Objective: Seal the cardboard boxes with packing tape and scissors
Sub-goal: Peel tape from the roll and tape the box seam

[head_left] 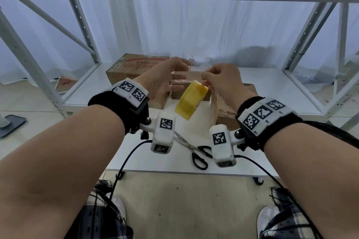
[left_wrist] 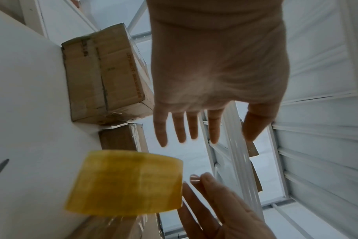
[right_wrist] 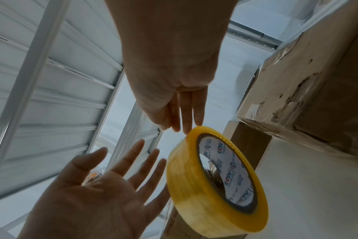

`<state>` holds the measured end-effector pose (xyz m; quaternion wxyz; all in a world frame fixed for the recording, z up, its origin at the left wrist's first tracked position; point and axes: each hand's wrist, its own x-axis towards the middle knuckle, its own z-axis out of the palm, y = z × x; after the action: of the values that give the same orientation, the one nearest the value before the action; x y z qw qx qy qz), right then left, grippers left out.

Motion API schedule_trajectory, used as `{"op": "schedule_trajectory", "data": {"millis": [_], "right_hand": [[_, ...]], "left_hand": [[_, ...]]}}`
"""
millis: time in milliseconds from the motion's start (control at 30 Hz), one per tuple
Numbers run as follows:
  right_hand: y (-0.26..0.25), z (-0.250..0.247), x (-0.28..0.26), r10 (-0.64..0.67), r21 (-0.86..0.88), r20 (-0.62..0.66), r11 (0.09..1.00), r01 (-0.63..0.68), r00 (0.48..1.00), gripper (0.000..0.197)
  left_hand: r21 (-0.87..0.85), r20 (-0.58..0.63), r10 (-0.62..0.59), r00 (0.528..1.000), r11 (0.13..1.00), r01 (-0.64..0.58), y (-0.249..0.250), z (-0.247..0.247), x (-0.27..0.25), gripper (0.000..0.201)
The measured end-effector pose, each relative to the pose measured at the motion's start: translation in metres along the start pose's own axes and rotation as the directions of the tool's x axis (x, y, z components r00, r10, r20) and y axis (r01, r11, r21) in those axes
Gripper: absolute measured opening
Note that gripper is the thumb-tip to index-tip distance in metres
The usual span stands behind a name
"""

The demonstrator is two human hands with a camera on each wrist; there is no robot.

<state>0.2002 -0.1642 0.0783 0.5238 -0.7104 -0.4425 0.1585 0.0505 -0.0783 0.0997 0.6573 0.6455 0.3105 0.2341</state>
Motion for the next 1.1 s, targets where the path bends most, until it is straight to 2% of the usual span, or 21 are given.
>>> {"op": "schedule_trajectory", "data": {"millis": [67,133,200,367,467,533,567,600,667,767,800,867,1000,1100], "right_hand": [[0.0,0.0,0.0,-0.001,0.03,-0.002,1.0,0.001,1.0,0.009],[-0.001,0.0,-0.001,-0.012,0.057,0.004,0.998,0.012,1.0,0.015],[-0.003,0.001,-0.001,-0.032,0.057,0.03,0.998,0.03,0.999,0.017],[-0.005,-0.003,-0.008,-0.108,0.078,0.074,0.992,0.102,0.991,0.013],[-0.003,-0.009,-0.011,-0.227,-0.115,0.158,0.962,0.247,0.961,0.015],[0.001,-0.011,-0.01,-0.286,-0.343,0.236,0.87,0.355,0.929,0.025],[0.004,-0.012,-0.008,-0.282,-0.428,0.241,0.828,0.363,0.929,0.032],[0.005,-0.014,-0.006,-0.247,-0.467,0.212,0.824,0.321,0.945,0.039],[0.008,-0.02,-0.003,-0.124,-0.418,0.164,0.89,0.183,0.979,0.046],[0.012,-0.021,-0.005,-0.03,-0.234,0.324,0.966,0.111,0.946,0.054],[0.013,-0.02,-0.007,-0.042,-0.2,0.359,0.972,0.121,0.932,0.057],[0.014,-0.015,-0.007,-0.093,-0.174,0.348,0.971,0.162,0.933,0.055],[0.013,-0.009,-0.005,-0.234,-0.287,0.213,0.913,0.289,0.949,0.039],[0.014,-0.011,-0.005,-0.282,-0.332,0.164,0.887,0.322,0.945,0.026]], "left_hand": [[0.152,0.023,-0.014,1.0,0.988,0.011,-0.003,-0.002,0.0,0.026],[0.313,0.111,-0.06,0.992,0.949,0.022,-0.01,0.0,-0.001,0.037],[0.37,0.112,-0.045,0.993,0.929,0.0,-0.017,0.005,0.001,0.038],[0.311,0.013,0.105,0.994,0.945,-0.104,-0.022,0.008,0.007,0.004],[0.4,-0.069,0.177,0.982,0.907,-0.136,-0.021,0.006,0.007,0.002],[0.475,-0.082,0.205,0.975,0.868,-0.143,-0.024,0.004,0.01,0.004],[0.503,-0.085,0.216,0.973,0.852,-0.145,-0.025,0.003,0.01,0.006],[0.519,-0.087,0.223,0.971,0.842,-0.147,-0.026,0.002,0.01,0.011],[0.511,-0.078,0.224,0.971,0.846,-0.154,-0.026,-0.003,0.009,0.014],[0.388,-0.031,0.211,0.977,0.903,-0.183,-0.022,-0.007,0.005,0.007],[0.343,-0.021,0.214,0.977,0.919,-0.194,-0.021,-0.007,0.004,0.008],[0.263,0.004,0.217,0.976,0.941,-0.211,-0.019,-0.003,0.003,0.01],[0.166,0.07,0.213,0.975,0.961,-0.222,-0.014,0.004,0.0,0.008],[0.119,0.109,0.176,0.978,0.975,-0.189,-0.012,0.005,-0.001,0.01]]}}
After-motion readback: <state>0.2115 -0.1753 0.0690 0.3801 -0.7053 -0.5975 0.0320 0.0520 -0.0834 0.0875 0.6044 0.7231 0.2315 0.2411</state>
